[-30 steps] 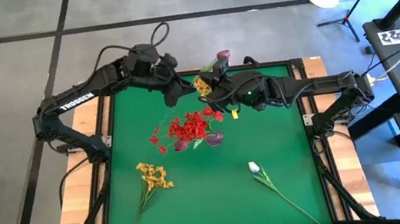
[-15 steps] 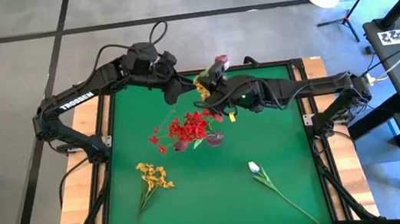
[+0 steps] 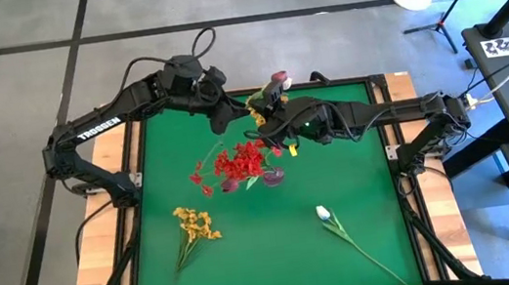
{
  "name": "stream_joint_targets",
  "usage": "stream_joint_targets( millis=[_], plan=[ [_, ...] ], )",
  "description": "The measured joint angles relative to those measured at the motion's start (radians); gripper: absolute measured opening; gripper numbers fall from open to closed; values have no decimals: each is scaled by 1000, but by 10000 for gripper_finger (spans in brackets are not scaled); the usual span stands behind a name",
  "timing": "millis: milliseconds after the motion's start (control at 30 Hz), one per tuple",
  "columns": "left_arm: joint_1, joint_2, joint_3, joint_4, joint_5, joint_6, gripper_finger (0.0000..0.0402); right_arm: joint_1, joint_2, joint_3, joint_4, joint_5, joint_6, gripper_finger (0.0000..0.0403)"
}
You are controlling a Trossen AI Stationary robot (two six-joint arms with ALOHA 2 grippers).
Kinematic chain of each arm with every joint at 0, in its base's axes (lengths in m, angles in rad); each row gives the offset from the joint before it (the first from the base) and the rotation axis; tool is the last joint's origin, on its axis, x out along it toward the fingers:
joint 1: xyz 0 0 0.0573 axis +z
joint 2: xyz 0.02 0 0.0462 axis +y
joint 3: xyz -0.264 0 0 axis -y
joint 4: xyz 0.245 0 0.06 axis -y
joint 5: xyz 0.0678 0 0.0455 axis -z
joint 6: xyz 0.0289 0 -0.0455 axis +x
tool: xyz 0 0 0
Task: Sort flowers into vase by color
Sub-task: Put the red flower into the pink vase
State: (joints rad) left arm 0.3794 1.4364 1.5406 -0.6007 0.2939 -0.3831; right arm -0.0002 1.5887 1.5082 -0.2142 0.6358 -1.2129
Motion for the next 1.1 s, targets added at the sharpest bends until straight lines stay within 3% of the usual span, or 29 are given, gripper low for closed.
stream_joint_targets(
  millis=[300,633,733,900,1100],
  plan=[
    [0,0,0,-15,-60,25,142,0,0,0,1,0,0,0],
    [-1,0,0,-16,-67,50,18,0,0,0,1,1,-1,0],
    [0,0,0,-16,-71,53,8,0,0,0,8,8,5,3],
    [0,-2,1,-8,-75,56,3,1,0,-1,57,54,2,35],
    [0,-1,0,-31,-130,76,2,17,-6,-1,97,191,-27,110]
  ],
)
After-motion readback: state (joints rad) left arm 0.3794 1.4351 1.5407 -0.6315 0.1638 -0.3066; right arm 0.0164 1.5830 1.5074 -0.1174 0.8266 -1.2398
